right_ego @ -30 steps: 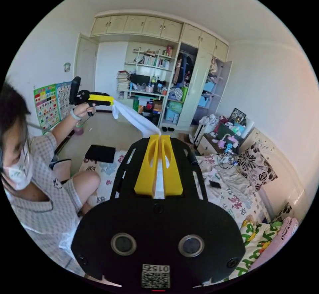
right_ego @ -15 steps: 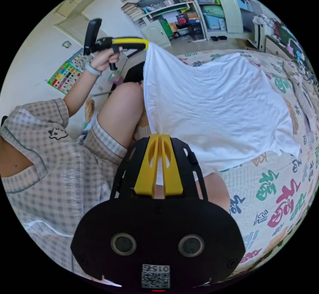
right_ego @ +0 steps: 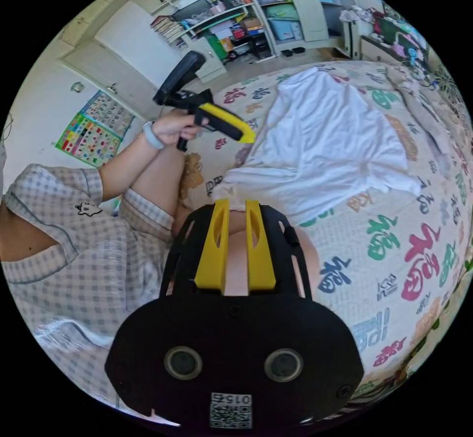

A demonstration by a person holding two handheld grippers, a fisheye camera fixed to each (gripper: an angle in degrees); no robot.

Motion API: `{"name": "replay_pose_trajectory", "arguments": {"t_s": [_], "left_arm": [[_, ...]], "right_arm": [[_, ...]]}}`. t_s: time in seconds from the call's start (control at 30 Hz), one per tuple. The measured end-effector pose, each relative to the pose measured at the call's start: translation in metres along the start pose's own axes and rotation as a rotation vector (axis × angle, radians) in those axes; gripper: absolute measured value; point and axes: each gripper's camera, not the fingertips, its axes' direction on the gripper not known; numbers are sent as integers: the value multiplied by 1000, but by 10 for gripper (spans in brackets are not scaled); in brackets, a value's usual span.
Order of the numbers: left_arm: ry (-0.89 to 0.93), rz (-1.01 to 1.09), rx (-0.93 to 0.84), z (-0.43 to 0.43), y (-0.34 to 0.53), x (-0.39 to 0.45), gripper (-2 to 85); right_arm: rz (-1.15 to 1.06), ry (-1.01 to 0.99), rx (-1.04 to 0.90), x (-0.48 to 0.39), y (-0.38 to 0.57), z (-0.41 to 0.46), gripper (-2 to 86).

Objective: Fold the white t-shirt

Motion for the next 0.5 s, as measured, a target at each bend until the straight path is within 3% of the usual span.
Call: {"name": "replay_pose_trajectory", "arguments": {"t_s": [0.1,0.17,0.27,0.4,0.5], "left_arm": [[-7,-164,158,-13,37,-14,96],[-27,-231,146,0,54,-15,105],[-106,-343,142,26,75,-18,127],[-148,-406,80,52,84,-30,133],[-187,-431,59,55,91,-38,134]], "right_arm": [[-33,53,46,15,-16,-2,61],[-79,52,50,19,-38,11,66],[-147,34,-46,20,-85,59,96],[-209,192,-328,13,-129,149,130],[-250,261,-388,12,-130,161,88]]}}
